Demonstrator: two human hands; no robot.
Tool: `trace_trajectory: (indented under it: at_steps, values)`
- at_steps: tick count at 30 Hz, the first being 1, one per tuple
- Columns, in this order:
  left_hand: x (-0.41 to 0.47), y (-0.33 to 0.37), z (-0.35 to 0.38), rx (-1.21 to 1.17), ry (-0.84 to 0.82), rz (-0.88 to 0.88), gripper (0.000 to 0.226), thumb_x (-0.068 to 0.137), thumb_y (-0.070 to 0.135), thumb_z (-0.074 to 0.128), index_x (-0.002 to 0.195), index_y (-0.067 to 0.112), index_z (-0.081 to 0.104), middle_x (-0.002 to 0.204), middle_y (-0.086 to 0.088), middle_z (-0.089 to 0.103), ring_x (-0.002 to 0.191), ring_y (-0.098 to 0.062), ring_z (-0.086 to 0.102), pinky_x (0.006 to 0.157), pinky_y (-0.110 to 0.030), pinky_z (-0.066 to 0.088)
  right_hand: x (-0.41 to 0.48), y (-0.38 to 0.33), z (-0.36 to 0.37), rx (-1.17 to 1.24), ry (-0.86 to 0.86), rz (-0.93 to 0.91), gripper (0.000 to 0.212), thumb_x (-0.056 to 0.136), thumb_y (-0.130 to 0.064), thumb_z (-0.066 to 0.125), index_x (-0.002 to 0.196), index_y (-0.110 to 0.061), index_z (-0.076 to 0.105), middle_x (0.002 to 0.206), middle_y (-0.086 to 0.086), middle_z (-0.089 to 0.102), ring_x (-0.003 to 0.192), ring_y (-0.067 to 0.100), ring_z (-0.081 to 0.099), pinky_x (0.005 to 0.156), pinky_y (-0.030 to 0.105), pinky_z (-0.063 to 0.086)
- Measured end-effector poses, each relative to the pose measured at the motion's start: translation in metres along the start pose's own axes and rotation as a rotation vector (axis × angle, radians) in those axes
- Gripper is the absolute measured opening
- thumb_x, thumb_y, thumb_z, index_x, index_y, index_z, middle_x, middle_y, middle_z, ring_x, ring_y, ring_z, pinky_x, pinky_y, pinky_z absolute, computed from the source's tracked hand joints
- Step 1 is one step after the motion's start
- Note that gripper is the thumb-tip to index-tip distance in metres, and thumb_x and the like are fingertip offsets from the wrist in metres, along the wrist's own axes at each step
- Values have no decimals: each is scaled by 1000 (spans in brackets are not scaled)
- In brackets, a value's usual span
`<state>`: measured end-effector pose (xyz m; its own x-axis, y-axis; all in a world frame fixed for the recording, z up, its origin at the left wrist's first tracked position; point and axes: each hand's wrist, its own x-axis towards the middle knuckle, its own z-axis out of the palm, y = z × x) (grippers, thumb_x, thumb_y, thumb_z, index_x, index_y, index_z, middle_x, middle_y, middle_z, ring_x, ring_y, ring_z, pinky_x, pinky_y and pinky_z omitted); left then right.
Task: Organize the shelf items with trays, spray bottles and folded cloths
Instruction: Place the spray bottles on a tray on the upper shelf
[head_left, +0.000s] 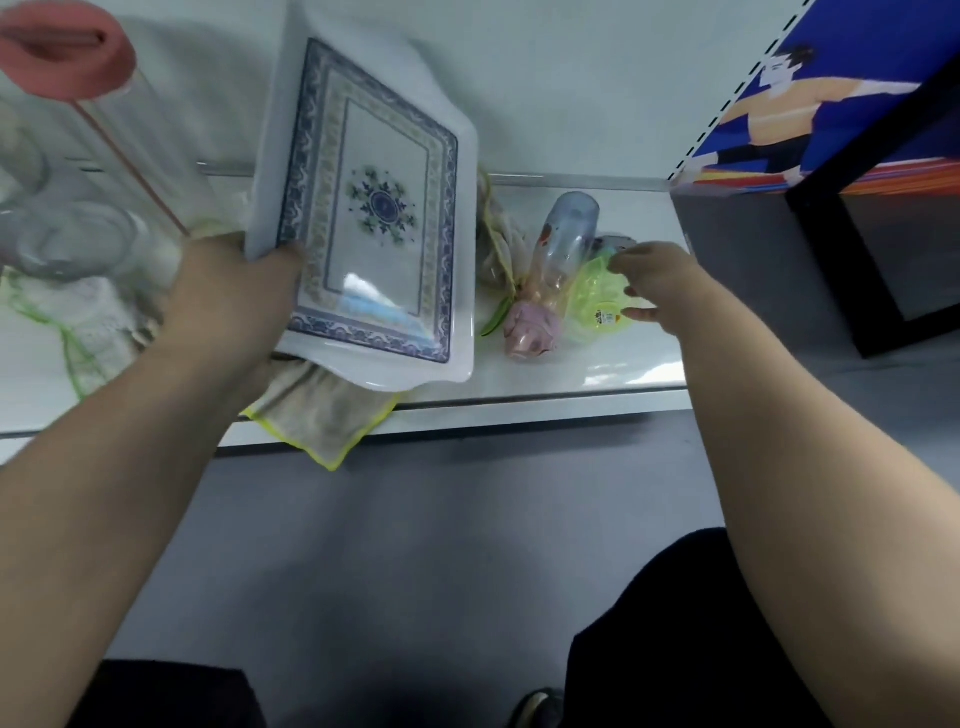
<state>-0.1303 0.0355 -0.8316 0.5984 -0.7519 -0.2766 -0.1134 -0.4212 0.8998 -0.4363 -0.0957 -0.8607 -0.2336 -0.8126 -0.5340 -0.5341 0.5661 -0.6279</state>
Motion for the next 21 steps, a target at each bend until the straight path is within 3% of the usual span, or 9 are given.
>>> trace_trajectory:
  at_steps: [4, 6, 8, 11, 14, 18, 19, 21]
  values:
    - [-1, -5, 13, -75, -65, -105, 8, 93, 18, 63, 87, 13, 63, 73, -3, 57, 61, -19, 56, 55, -26, 44, 14, 11, 5, -252, 104, -99, 37, 92, -25, 62, 128, -18, 62, 127, 11, 59, 112, 29, 56, 96, 42, 52]
    - [1, -7, 18, -105, -75, -151, 6, 92, 18, 65, 93, 12, 63, 81, -6, 62, 69, -25, 61, 64, -33, 50, 18, 19, 8, -325, 166, -107, 52, 89, -37, 64, 138, -24, 52, 136, 13, 54, 120, 33, 53, 104, 45, 45]
    - [2, -9, 22, -149, -89, -213, 6, 91, 17, 66, 93, 12, 62, 85, -9, 65, 73, -28, 64, 72, -40, 56, 20, 27, 13, -295, 144, -81, 68, 89, -48, 63, 148, -27, 36, 141, 13, 50, 125, 35, 50, 104, 48, 45]
    - [2, -12, 25, -192, -121, -284, 8, 93, 13, 65, 88, 14, 59, 83, -7, 65, 64, -23, 64, 62, -36, 59, 27, 36, 20, -41, 36, 81, 88, 88, -56, 62, 156, -22, 18, 148, 11, 43, 129, 36, 47, 95, 52, 51]
    - [3, -15, 26, -215, -130, -301, 8, 93, 13, 66, 88, 15, 60, 83, -6, 66, 63, -21, 66, 52, -32, 59, 33, 41, 26, 185, -29, 228, 84, 86, -60, 63, 149, -14, 31, 141, 9, 51, 121, 34, 53, 91, 47, 53]
    - [6, -21, 27, -242, -152, -326, 4, 91, 13, 67, 92, 14, 62, 86, -8, 69, 68, -23, 68, 66, -38, 60, 37, 35, 31, 251, 58, 201, 72, 88, -59, 62, 138, -10, 46, 106, 3, 61, 101, 28, 62, 83, 38, 54]
    - [5, -23, 28, -254, -162, -329, 5, 92, 14, 67, 95, 14, 64, 85, -7, 70, 68, -22, 69, 65, -38, 60, 36, 28, 30, 284, 96, 191, 71, 88, -59, 60, 136, -10, 46, 104, 3, 61, 99, 28, 62, 86, 38, 54]
    - [3, -26, 30, -267, -184, -340, 5, 93, 17, 66, 97, 16, 65, 78, -2, 73, 61, -17, 70, 55, -32, 58, 33, 11, 28, 322, 162, 141, 74, 87, -61, 58, 139, -12, 42, 118, 6, 61, 99, 28, 59, 81, 37, 53]
